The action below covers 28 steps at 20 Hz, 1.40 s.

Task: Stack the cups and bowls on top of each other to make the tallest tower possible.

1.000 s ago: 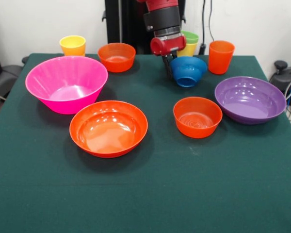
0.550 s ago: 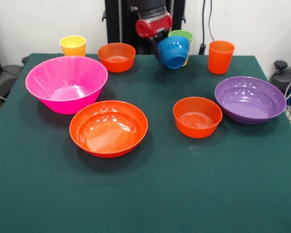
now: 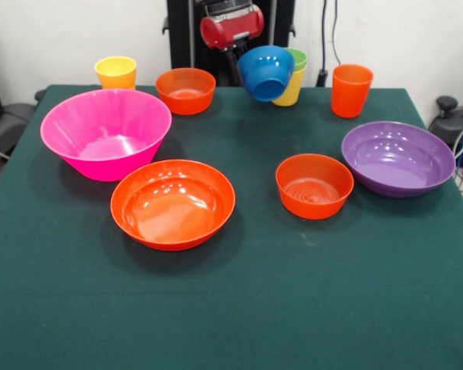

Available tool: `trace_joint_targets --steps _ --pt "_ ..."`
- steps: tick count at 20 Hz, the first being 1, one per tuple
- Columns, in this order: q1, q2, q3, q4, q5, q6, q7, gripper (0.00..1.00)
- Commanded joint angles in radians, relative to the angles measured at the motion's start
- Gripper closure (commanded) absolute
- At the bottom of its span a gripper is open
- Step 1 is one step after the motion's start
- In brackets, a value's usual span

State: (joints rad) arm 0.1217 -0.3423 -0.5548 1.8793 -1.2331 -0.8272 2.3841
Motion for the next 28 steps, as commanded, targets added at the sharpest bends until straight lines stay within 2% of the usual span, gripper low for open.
trace_joint_targets --steps 1,6,10,12,14,15,16,17,19,21,23,28 --pt "-0.038 -0.005 0.090 -0.082 0.100 0.089 -0.041 1.00" --pt "-0.034 -0.009 0.077 -0.073 0.145 0.085 -0.084 1.00" --pt "-0.033 0.010 0.048 -0.076 0.208 0.085 -0.150 1.00" --pt "-0.029 0.022 0.034 -0.090 0.216 0.099 -0.160 1.00" --pt "0.002 0.036 0.028 -0.120 0.149 0.161 -0.129 1.00" --pt "0.046 0.054 0.027 -0.150 0.063 0.237 -0.076 1.00" --pt "0.069 0.064 0.027 -0.164 0.019 0.269 -0.042 1.00" --pt "0.112 0.083 0.024 -0.190 -0.071 0.316 0.037 1.00" --pt "0.159 0.107 0.010 -0.221 -0.154 0.350 0.126 1.00" --pt "0.198 0.134 -0.013 -0.249 -0.237 0.343 0.226 1.00" --pt "0.235 0.166 -0.039 -0.275 -0.312 0.324 0.312 1.00" --pt "0.284 0.228 -0.067 -0.307 -0.388 0.310 0.411 1.00"
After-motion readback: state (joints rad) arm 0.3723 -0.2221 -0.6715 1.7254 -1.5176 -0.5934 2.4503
